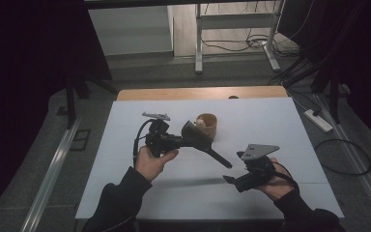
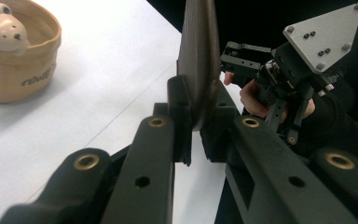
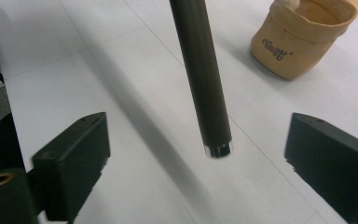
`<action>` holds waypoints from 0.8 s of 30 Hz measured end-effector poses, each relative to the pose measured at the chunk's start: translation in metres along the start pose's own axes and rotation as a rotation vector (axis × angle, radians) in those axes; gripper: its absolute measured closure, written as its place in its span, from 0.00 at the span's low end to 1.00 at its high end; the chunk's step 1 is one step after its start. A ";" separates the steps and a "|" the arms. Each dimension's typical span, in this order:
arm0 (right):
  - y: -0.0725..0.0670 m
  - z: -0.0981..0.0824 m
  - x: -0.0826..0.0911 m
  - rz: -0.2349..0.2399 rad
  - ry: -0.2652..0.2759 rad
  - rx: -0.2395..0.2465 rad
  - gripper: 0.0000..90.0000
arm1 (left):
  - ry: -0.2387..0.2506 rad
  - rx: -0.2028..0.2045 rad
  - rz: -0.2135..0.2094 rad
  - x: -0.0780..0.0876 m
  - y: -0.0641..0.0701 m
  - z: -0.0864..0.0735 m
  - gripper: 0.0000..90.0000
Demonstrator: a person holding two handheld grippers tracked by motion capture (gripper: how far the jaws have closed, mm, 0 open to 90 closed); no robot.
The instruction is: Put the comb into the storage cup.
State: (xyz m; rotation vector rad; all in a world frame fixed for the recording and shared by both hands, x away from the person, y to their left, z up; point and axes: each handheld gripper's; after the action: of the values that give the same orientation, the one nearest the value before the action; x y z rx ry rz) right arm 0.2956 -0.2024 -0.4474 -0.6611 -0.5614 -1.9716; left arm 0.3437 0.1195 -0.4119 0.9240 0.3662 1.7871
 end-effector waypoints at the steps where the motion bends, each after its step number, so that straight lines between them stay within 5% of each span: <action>1: 0.000 0.000 0.000 0.003 -0.001 -0.005 0.05 | 0.002 -0.002 0.003 0.001 0.000 0.000 0.92; 7: 0.003 -0.004 0.002 0.027 -0.018 -0.027 0.03 | 0.014 -0.007 0.013 0.006 0.000 0.002 0.92; 24: 0.007 -0.015 0.015 -0.008 -0.040 -0.049 0.00 | 0.043 -0.008 0.031 0.018 -0.003 0.007 0.92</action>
State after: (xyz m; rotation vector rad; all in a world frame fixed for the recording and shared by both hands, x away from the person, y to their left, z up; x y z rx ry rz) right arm 0.2928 -0.2243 -0.4481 -0.7306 -0.5418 -1.9887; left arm 0.3478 0.1359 -0.4016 0.8908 0.3737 1.8375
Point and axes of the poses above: each handheld gripper's, and its own axes: x roughly backward along the jaws, z roughly out of its top, y roughly to its right, and after that the axes turned 6 degrees about x, right-handed
